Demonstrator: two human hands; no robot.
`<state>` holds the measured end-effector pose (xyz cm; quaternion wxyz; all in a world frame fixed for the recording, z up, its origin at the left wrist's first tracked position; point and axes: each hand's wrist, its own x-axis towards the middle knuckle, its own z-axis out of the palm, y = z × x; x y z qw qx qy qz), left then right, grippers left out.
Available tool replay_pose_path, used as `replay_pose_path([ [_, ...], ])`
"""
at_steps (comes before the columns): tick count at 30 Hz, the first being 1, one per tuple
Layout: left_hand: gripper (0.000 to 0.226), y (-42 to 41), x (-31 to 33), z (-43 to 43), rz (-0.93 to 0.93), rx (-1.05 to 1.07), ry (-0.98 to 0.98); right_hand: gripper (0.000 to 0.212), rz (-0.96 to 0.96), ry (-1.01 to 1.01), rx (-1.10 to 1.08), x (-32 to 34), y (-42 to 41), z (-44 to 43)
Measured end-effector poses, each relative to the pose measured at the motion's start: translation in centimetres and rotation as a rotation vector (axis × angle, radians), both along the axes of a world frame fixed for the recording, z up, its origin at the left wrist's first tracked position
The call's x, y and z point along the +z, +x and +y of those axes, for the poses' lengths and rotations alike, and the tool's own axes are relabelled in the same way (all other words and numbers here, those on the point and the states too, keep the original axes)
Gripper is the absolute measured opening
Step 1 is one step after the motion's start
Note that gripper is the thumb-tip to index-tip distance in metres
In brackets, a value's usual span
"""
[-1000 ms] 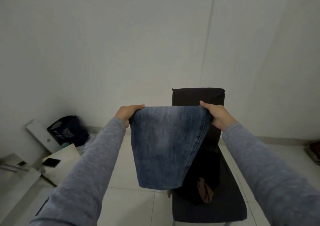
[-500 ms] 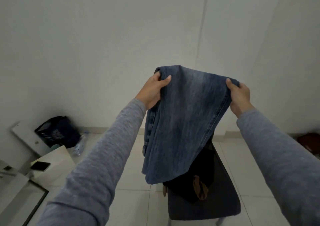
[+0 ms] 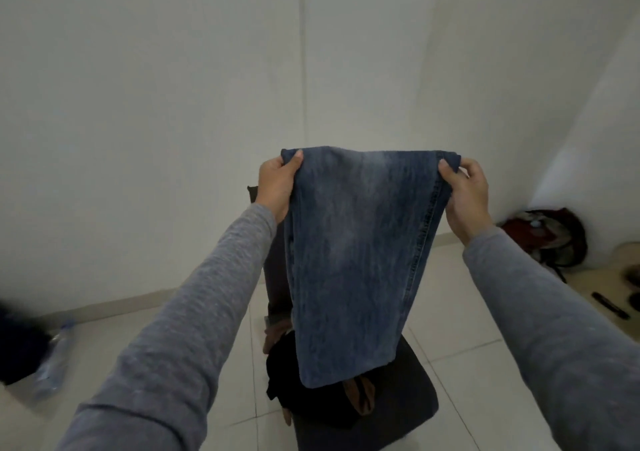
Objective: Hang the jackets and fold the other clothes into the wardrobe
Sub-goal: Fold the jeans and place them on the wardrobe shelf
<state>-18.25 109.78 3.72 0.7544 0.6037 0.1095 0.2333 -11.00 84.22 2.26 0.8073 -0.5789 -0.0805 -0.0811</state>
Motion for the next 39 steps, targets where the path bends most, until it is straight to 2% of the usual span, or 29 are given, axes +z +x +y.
replay_pose_path([
  [4, 0.044, 5.4, -1.2, -1.4, 0.112, 0.127, -0.019, 0.011, -0.011, -0.033, -0.112, -0.3, 3.1, -1.5],
  [6, 0.047, 7.9, -1.7, -2.0, 0.157, 0.171, 0.038, 0.013, -0.006, -0.052, -0.152, -0.4, 4.5, -1.8],
  [9, 0.041, 12.2, -1.9, -2.3, 0.253, 0.175, 0.162, 0.015, 0.01, -0.14, -0.233, 0.0, 7.5, -2.3],
  [14, 0.021, 18.3, -2.0, -3.5, 0.336, 0.011, 0.228, 0.016, 0.099, -0.258, -0.429, -0.7, 10.9, -4.2],
  [18, 0.035, 22.1, -3.0, -3.8, 0.329, -0.132, 0.127, 0.021, 0.203, -0.248, -0.606, -1.7, 11.7, -5.1],
  [22, 0.042, 26.0, -2.1, -3.1, 0.288, -0.279, -0.029, 0.034, 0.172, -0.216, -0.768, 0.1, 12.1, -4.3],
  [24, 0.037, 27.7, -2.3, -3.1, 0.287, -0.38, -0.065, 0.038, 0.162, -0.196, -0.873, 0.0, 11.9, -3.6],
  [27, 0.024, 29.0, -2.9, -3.5, 0.293, -0.563, 0.057, 0.036, 0.17, -0.179, -1.043, -0.8, 10.4, -2.2],
  [30, 0.029, 30.1, -3.2, -3.6, 0.246, -0.71, 0.215, 0.033, 0.135, -0.177, -1.173, -1.2, 8.6, -0.6],
  [35, 0.024, 31.8, -2.7, -4.1, 0.148, -0.839, 0.444, 0.028, 0.088, -0.16, -1.265, -1.0, 4.8, 1.7],
  [39, 0.015, 31.7, -2.9, -4.8, 0.084, -0.931, 0.543, 0.018, 0.019, -0.176, -1.314, -0.7, 1.2, 3.3],
])
